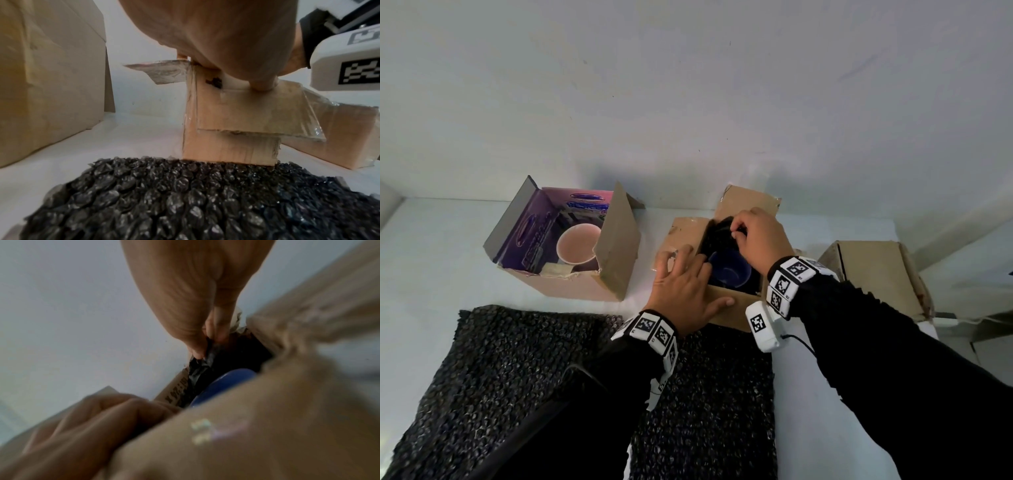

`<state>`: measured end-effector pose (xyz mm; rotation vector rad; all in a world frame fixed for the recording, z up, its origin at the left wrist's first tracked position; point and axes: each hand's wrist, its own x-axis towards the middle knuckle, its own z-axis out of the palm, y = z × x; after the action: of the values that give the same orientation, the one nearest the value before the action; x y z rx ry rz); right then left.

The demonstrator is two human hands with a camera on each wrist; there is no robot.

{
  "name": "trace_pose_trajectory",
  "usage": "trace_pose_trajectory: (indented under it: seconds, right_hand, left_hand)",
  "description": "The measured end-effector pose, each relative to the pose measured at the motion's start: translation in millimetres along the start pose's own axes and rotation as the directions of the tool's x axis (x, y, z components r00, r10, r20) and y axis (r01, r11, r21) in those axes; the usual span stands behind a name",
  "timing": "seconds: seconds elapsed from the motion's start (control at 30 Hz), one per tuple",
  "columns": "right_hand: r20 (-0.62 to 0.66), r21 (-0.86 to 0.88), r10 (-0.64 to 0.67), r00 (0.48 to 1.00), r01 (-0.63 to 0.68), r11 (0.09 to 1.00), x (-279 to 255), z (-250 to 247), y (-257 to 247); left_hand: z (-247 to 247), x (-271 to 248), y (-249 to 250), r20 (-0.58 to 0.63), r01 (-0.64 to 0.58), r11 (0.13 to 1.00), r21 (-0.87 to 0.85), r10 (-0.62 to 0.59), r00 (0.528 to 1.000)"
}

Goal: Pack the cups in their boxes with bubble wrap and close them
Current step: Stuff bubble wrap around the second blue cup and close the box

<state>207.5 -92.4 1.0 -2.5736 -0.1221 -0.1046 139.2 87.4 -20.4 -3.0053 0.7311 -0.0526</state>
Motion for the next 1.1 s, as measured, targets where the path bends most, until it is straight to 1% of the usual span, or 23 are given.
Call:
trace_pose_trajectory:
  seconds: [0.07, 0.13, 0.2, 0.27, 0.33, 0.4, 0.43, 0.47, 0.53, 0.57, 0.6, 0.7, 0.8, 0.83, 0.93, 0.97, 1.0, 1.07, 1.1]
  right_hand:
    - [0.115, -0.124, -0.034, 0.993, 0.048, 0.991, -2.6, 1.7, -4.0]
    - [0.211, -0.324, -0.058, 0.976, 0.126, 0.938, -6.0, 1.3, -5.4]
    - [0.276, -0.434, -0.038, 0.960, 0.160, 0.887, -8.5, 0.7, -5.8]
    - [0.364, -0.453, 0.024, 0.931, 0.155, 0.878, -9.3, -1.0, -8.0]
    - [0.415, -0.414, 0.038, 0.909, 0.151, 0.898, -8.2, -3.2, -10.1]
    - [0.386, -0.319, -0.013, 0.923, 0.146, 0.936, -7.0, -6.0, -12.5]
    - [0.381, -0.294, -0.049, 0.923, 0.171, 0.940, -6.7, -6.7, -13.5]
    - [0.402, -0.306, -0.075, 0.913, 0.211, 0.928, -6.2, -7.0, -14.2]
    - [0.485, -0.404, -0.092, 0.870, 0.316, 0.858, -6.7, -6.5, -13.8]
    - [0.512, -0.443, -0.086, 0.855, 0.349, 0.826, -7.7, -6.4, -13.2]
    - [0.523, -0.452, -0.071, 0.849, 0.347, 0.822, -8.5, -7.0, -12.9]
    - [0.500, -0.384, -0.031, 0.866, 0.253, 0.888, -9.5, -10.4, -15.4]
    - [0.460, -0.328, -0.076, 0.885, 0.249, 0.911, -4.5, -8.5, -19.2]
    - [0.468, -0.320, -0.084, 0.880, 0.257, 0.912, -2.8, -7.2, -20.8]
    - [0.547, -0.336, -0.062, 0.835, 0.286, 0.897, 0.1, -1.7, -22.5]
    - [0.561, -0.324, -0.051, 0.826, 0.276, 0.905, 0.5, -1.3, -21.9]
    - [0.558, -0.307, -0.046, 0.828, 0.257, 0.916, 0.3, -2.0, -20.9]
    - [0.488, -0.317, -0.052, 0.871, 0.233, 0.919, -1.6, -5.8, -17.3]
    - [0.439, -0.359, -0.065, 0.896, 0.241, 0.902, -3.4, -8.2, -14.7]
  left_hand:
    - [0.7, 0.0, -0.4, -0.015, -0.005, 1.000, -0.001, 0.005, 1.000]
    - [1.9, 0.2, -1.1, -0.026, -0.002, 1.000, -0.007, 0.002, 1.000]
    - [1.7, 0.7, -1.6, -0.032, 0.002, 1.000, -0.019, -0.003, 0.999]
    - [1.0, 1.9, -2.7, -0.024, -0.013, 0.999, -0.029, 0.013, 1.000]
    - [0.3, 2.7, -5.1, -0.013, -0.042, 0.998, -0.043, 0.042, 0.999]
    - [-0.3, 3.0, -8.0, -0.022, -0.057, 0.996, -0.068, 0.055, 0.998]
    - [0.3, 2.6, -8.7, -0.033, -0.059, 0.995, -0.085, 0.056, 0.998]
    - [1.3, 2.5, -9.1, -0.049, -0.059, 0.993, -0.102, 0.054, 0.997]
    - [3.0, 1.3, -8.5, -0.077, -0.050, 0.989, -0.138, 0.040, 0.996]
    - [3.4, 1.1, -8.3, -0.087, -0.046, 0.987, -0.152, 0.033, 0.996]
    - [3.9, 1.4, -8.5, -0.094, -0.044, 0.986, -0.162, 0.029, 0.995]
    - [2.4, 1.5, -10.4, -0.117, -0.065, 0.981, -0.182, 0.044, 0.992]
    - [-0.9, 0.5, -13.9, -0.119, -0.097, 0.975, -0.200, 0.074, 0.990]
    - [-2.0, 1.1, -15.7, -0.100, -0.110, 0.974, -0.198, 0.091, 0.991]
    - [-4.9, 5.5, -23.8, -0.037, -0.175, 0.977, -0.125, 0.172, 0.984]
    - [-5.4, 6.8, -26.7, -0.048, -0.202, 0.975, -0.090, 0.199, 0.979]
    - [-5.0, 7.6, -29.1, -0.076, -0.221, 0.974, -0.056, 0.217, 0.973]
    - [-1.9, 6.5, -31.3, -0.139, -0.240, 0.971, -0.010, 0.237, 0.962]
    - [1.1, 5.4, -31.3, -0.164, -0.256, 0.967, 0.007, 0.254, 0.953]
